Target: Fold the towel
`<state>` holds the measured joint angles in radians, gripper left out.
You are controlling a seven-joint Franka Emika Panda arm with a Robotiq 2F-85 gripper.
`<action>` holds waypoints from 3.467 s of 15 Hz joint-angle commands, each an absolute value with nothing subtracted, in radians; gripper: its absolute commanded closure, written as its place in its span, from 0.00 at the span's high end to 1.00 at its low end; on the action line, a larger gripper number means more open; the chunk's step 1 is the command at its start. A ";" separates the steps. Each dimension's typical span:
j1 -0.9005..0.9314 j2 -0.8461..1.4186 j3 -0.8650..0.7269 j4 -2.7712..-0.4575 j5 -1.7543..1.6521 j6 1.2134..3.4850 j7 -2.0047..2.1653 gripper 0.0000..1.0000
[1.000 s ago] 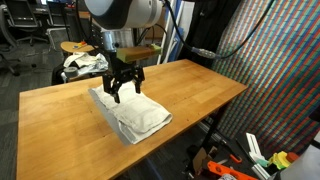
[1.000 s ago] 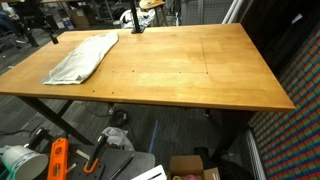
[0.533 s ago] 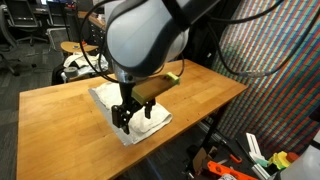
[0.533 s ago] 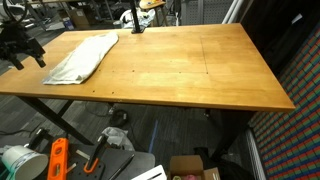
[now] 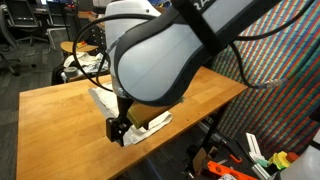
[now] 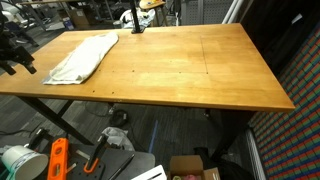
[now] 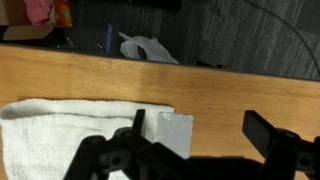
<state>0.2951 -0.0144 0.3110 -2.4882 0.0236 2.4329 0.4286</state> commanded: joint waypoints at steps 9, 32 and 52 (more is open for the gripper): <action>0.304 0.186 0.241 -2.237 -0.177 2.437 0.683 1.00; 0.300 0.309 0.152 -2.158 -0.142 2.250 0.537 0.24; 0.254 0.312 0.164 -2.018 -0.049 1.926 0.290 0.17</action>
<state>0.2648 0.3384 0.1539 -1.9981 -0.0873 1.8838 0.3328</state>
